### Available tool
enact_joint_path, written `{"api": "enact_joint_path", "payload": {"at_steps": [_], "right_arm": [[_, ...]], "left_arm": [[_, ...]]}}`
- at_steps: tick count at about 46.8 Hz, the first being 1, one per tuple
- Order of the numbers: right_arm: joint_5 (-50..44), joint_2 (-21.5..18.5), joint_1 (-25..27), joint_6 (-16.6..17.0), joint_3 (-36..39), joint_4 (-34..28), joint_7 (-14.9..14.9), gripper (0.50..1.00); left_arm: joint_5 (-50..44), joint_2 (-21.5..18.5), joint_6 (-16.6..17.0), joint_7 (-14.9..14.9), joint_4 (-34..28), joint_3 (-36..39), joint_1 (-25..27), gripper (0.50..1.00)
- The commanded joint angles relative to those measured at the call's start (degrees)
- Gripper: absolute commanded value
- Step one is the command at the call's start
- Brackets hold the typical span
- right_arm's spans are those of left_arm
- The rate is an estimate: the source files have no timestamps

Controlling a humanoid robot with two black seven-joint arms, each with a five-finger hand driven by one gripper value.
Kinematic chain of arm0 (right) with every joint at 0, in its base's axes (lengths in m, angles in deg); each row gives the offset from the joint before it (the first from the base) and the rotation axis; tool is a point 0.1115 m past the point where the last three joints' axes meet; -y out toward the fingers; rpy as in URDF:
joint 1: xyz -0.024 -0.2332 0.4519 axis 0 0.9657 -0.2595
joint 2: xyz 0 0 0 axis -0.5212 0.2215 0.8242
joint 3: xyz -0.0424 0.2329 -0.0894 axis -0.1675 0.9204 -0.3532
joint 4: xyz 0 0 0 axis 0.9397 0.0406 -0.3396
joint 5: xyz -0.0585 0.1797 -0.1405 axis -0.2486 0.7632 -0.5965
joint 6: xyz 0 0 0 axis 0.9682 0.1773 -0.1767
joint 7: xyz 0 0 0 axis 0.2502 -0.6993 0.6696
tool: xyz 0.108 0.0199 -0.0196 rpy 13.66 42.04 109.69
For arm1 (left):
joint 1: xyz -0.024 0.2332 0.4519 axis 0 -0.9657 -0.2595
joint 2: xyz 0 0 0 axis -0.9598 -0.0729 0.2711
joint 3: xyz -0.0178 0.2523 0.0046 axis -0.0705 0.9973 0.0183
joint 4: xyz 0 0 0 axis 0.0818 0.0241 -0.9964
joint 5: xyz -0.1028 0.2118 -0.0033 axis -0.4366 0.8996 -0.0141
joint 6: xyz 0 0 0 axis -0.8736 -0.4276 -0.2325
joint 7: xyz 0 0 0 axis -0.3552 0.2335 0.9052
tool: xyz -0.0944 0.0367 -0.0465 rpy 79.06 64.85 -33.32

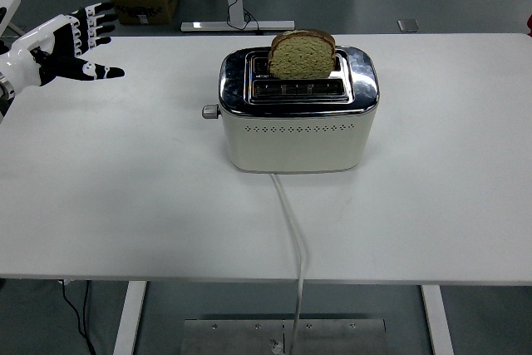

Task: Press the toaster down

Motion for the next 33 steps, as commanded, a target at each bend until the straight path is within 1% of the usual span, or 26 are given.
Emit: {"api": "enact_joint_path", "payload": {"at_steps": [1,8,13,17,22,33], "right_arm": [[0.0,0.0,0.01,0.0,0.01,0.07,0.06,1.0],[0.0,0.0,0.01,0.0,0.01,-0.02,-0.03,0.998],[0.0,0.0,0.01,0.0,0.01,-0.01,0.06,0.998],[0.0,0.0,0.01,0.0,0.01,0.07,-0.03,0.998],[0.0,0.0,0.01,0.0,0.01,-0.01,0.06,1.0],[0.0,0.0,0.01,0.0,0.01,-0.01,-0.03,0.998]], "left_arm": [[1.03,-0.29,-0.06,0.01,-0.8,0.0,-0.1,1.0],[2.26,-1.79,-0.67,0.01,-1.24,0.0,-0.02,1.0],[7.53,-1.87,-2.43,0.01,-1.76,0.0,0.16,1.0],[11.66,-1.87,-2.52,0.1,-3.25,0.0,-0.37,1.0],[14.04,-2.14,-2.52,0.1,-4.57,0.0,-1.42,1.0],[22.3,-2.14,-2.52,0.27,-9.23,0.0,-1.6,1.0]]}}
